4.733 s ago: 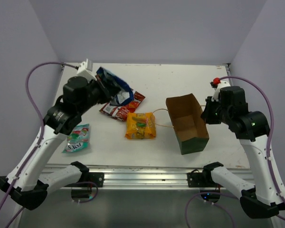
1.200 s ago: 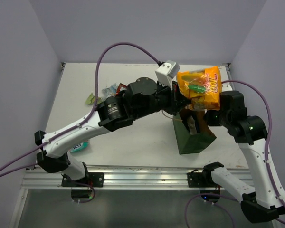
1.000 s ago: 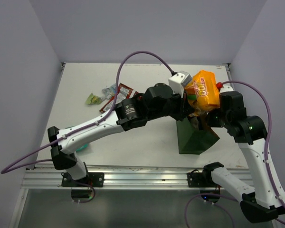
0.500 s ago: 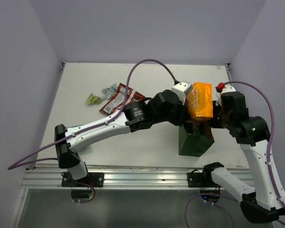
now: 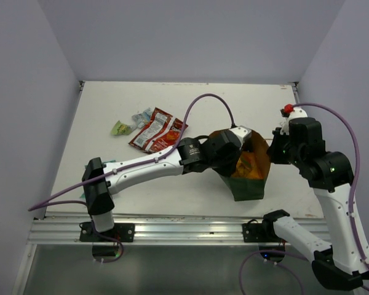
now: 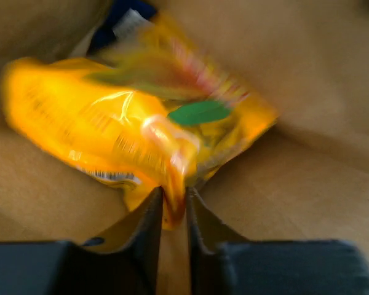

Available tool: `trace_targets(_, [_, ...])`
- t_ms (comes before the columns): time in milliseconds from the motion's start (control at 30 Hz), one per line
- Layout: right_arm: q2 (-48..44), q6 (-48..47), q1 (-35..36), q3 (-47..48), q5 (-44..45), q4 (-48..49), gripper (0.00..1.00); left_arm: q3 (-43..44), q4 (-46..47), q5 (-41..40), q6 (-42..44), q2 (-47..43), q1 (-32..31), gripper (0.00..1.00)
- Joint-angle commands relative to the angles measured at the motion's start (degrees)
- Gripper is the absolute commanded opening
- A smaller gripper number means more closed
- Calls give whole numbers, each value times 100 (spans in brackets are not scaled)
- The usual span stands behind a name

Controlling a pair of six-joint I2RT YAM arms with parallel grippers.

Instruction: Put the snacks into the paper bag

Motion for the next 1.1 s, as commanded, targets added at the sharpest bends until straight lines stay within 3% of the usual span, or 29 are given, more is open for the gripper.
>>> trace_targets(0, [-132, 102, 10, -2, -3, 250, 0, 417, 888, 0, 293, -497, -53, 27])
trace_targets(67, [-158, 111, 10, -178, -12, 303, 0, 644, 1056, -35, 329, -516, -62, 46])
trace_targets(133, [-193, 129, 19, -301, 14, 373, 0, 952, 1030, -114, 373, -420, -62, 54])
trace_targets(267, [-237, 155, 10, -477, 23, 435, 0, 2233, 548, -289, 408, -182, -70, 55])
trace_targets(333, [-255, 164, 10, -539, 67, 444, 0, 2456, 477, -762, 434, -347, -79, 55])
trace_targets(367, [-264, 155, 10, -548, 67, 444, 0, 2457, 381, -1078, 495, -453, -79, 55])
trace_targets(400, [-264, 155, 19, -557, 67, 444, 0, 2404, 267, -2012, 505, -707, -70, 61])
trace_targets(500, [-273, 146, 10, -531, 58, 426, 0, 1283, 125, -3501, 531, -1513, 78, 74])
trace_targets(533, [-273, 146, 10, -513, 32, 426, 0, 322, 177, -3559, 453, -1744, 471, 81])
trace_targets(600, [-273, 129, 10, -443, 23, 409, 0, -528, 292, -2949, 110, -2236, 1191, 87])
trace_targets(633, [-264, 111, 10, -408, 32, 391, 0, -906, 309, -2805, 48, -2317, 1987, 89])
trace_targets(733, [-264, 76, 10, -276, 32, 329, 0, -2328, 493, -2620, 117, -2327, 2862, 94])
trace_targets(933, [-308, 14, 10, -144, -38, 242, 0, -3668, 2056, -2267, 495, -1941, 3102, 100])
trace_targets(1067, [-360, -29, 10, -65, -74, 154, 0, -3652, 2391, -2171, 644, -1361, 3208, 100])
